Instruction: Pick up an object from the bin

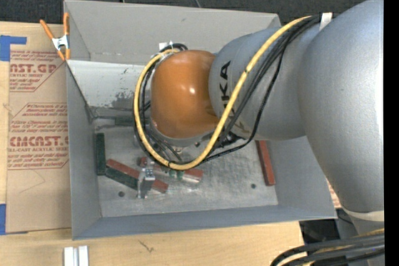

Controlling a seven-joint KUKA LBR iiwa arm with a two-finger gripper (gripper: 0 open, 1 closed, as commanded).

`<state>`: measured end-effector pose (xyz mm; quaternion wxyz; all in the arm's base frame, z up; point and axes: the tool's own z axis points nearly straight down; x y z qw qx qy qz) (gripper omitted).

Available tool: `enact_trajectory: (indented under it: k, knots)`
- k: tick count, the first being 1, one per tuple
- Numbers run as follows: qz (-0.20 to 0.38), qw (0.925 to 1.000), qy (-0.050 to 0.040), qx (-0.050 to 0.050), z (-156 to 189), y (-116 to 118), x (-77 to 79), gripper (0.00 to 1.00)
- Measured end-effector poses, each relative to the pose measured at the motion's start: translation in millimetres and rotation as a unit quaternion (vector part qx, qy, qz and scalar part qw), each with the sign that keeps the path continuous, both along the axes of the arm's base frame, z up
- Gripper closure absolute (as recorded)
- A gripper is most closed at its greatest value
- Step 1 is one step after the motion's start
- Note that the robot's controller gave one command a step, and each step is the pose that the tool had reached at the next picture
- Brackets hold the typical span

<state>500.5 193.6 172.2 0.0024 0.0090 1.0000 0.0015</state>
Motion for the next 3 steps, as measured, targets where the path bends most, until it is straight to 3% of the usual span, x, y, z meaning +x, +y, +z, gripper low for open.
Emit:
enact_trajectory:
  k: [1,2,3]
  knots:
    - [-0.003,1.0000,0.0031,0.000,-97,15,23.2,1.00]
    - [-0.003,1.0000,0.0031,0.000,-97,15,23.2,1.00]
    - [-0.005,1.0000,0.0020,-0.001,41,1,38.1,1.00]
